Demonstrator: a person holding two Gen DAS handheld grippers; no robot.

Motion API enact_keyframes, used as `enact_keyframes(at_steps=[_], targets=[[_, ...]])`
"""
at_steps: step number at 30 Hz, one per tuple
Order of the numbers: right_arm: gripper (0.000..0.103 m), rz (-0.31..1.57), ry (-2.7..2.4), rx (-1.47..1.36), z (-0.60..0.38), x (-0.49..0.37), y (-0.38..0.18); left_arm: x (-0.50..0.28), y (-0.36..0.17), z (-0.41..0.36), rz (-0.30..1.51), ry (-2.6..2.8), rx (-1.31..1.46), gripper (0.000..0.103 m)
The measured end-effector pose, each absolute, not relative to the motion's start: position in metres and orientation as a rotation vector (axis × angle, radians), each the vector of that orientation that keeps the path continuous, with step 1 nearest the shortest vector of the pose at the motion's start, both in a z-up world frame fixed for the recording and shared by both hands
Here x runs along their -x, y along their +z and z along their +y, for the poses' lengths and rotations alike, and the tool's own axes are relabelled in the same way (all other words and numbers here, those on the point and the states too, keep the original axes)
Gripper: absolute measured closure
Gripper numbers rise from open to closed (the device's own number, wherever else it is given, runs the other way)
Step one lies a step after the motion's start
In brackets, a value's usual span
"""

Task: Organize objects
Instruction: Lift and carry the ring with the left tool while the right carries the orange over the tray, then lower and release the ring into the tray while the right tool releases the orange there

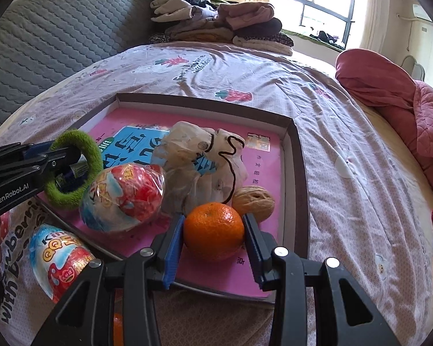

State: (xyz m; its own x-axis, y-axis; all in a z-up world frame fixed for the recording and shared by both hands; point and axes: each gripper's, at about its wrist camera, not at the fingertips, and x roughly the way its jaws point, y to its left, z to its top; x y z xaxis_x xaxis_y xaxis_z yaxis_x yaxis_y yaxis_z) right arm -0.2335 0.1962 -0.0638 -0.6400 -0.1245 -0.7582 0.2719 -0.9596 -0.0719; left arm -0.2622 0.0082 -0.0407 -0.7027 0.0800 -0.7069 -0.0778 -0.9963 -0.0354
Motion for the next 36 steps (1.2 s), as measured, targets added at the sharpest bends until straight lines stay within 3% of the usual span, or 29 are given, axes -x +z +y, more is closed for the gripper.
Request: enact_keyframes(at_steps=[2,8,13,36], targets=[[0.062,0.261,-2.651,-1.21,0.196,0.234,-0.063,0.263,-0.041,0.007,-0.002,2.821,1.174,0.053],[0.056,0.248,-2.664,-1.217,0.2,0.234,-0.061,0.264,-0.042,0.006,-0.008,2.816,1.181,0.047],[0.054,0.22,-2.679,-1.211,0.204,0.233,-0.057,0.262,-0.038,0.005,-0.031,2.789,1.171,0.036],[0.053,0.177,-2.702,-1.15,0.206,0.226,-0.043,0.251,-0.023,0.006,-0.033,2.803,1.114,0.032]])
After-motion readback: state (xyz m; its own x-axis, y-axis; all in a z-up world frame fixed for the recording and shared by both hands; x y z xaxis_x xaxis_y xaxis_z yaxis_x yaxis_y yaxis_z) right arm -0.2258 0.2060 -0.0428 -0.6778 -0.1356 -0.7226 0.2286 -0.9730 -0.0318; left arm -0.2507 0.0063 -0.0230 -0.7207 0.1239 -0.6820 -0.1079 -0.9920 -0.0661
